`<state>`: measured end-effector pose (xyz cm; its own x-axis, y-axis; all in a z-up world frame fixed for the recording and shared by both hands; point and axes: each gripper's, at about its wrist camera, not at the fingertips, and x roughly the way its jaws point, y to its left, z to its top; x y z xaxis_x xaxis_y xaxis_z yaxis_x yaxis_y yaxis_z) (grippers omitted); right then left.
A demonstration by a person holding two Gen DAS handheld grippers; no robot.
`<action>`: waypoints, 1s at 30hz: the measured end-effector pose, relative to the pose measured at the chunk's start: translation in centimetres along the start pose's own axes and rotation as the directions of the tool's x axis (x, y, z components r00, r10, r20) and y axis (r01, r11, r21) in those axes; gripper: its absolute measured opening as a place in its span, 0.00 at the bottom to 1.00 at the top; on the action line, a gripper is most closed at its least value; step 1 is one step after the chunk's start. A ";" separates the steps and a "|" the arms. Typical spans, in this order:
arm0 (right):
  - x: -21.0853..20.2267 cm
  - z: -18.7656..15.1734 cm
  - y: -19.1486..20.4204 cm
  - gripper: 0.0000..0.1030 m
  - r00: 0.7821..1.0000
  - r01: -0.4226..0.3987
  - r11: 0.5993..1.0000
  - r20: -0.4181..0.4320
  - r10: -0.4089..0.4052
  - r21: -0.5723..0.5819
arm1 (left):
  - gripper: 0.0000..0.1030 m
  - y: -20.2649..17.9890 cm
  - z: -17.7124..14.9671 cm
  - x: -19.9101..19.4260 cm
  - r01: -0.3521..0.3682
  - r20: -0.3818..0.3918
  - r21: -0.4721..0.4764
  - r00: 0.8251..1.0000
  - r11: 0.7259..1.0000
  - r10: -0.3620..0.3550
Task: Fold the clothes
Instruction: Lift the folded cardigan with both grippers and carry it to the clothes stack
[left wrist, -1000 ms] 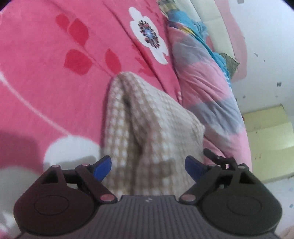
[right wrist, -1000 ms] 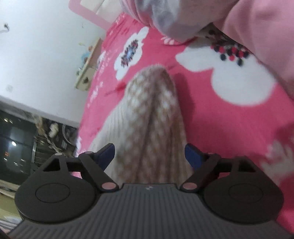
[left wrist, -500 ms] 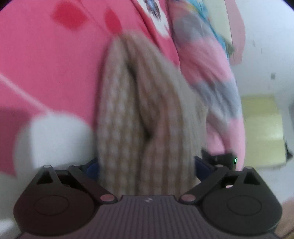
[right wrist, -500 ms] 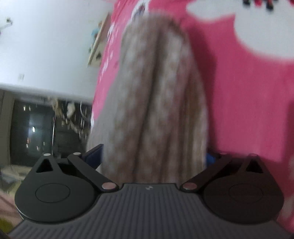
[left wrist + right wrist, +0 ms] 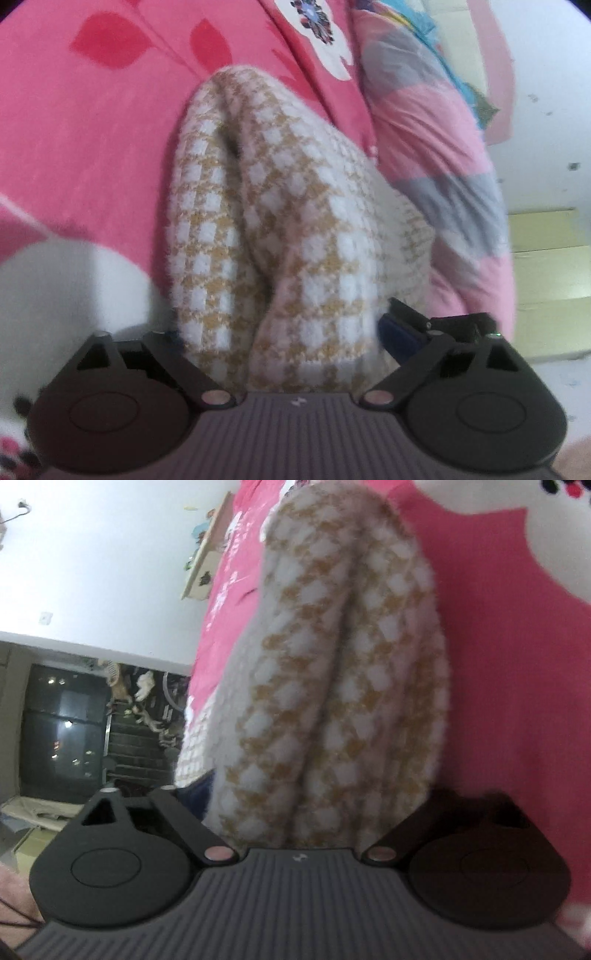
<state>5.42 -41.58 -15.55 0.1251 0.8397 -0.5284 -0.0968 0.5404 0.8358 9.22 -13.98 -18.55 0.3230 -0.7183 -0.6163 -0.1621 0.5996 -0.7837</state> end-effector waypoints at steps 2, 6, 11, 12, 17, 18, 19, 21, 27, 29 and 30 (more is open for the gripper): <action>-0.6 0.0 1.0 0.68 0.999 0.039 0.999 0.021 -0.038 -0.035 | 0.78 -1.9 0.2 -0.2 -0.056 0.004 0.010 0.998 0.998 0.056; -2.3 -0.2 2.7 0.59 0.998 0.042 0.999 0.050 -0.042 -0.013 | 0.74 -6.9 0.8 -1.5 -0.169 0.008 0.037 0.986 0.985 0.169; -4.3 1.2 5.9 0.58 0.999 0.027 1.000 0.017 -0.027 -0.016 | 0.74 -12.7 0.8 -4.7 -0.244 0.059 0.005 0.968 0.970 0.243; -4.7 1.8 6.7 0.58 1.000 0.025 1.000 0.007 -0.025 -0.017 | 0.74 -13.9 0.8 -5.4 -0.245 0.071 -0.007 0.967 0.970 0.245; -8.2 4.6 13.1 0.58 0.999 0.039 0.996 -0.032 -0.041 -0.080 | 0.75 -19.3 0.7 -9.5 -0.210 0.141 -0.071 0.966 0.975 0.219; -8.9 5.1 14.7 0.58 0.998 0.048 0.994 -0.033 -0.051 -0.100 | 0.75 -20.2 0.8 -10.3 -0.198 0.157 -0.074 0.966 0.977 0.208; -9.6 5.6 16.2 0.58 0.998 0.057 0.991 -0.035 -0.061 -0.120 | 0.76 -21.1 0.8 -10.8 -0.188 0.173 -0.068 0.965 0.980 0.197; -10.7 6.4 18.2 0.58 0.998 0.055 0.986 -0.026 -0.060 -0.157 | 0.76 -22.1 0.9 -12.0 -0.168 0.210 -0.052 0.962 0.984 0.175; -9.3 8.0 22.2 0.58 1.000 0.016 0.952 0.026 -0.009 -0.305 | 0.77 -21.2 -0.4 -15.6 -0.155 0.327 0.014 0.934 0.988 0.142; -7.9 7.1 23.4 0.58 1.000 0.004 0.934 0.019 0.003 -0.357 | 0.77 -19.6 -1.8 -17.0 -0.145 0.367 0.016 0.921 0.989 0.129; -7.2 6.6 23.6 0.58 1.000 -0.002 0.928 0.009 0.005 -0.373 | 0.77 -18.8 -2.5 -17.9 -0.137 0.387 0.011 0.914 0.990 0.122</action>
<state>8.78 -35.21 8.95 0.1334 0.8420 -0.5227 -0.4580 0.5201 0.7209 4.20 -13.26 7.00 0.6358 -0.4467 -0.6295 -0.1943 0.6966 -0.6906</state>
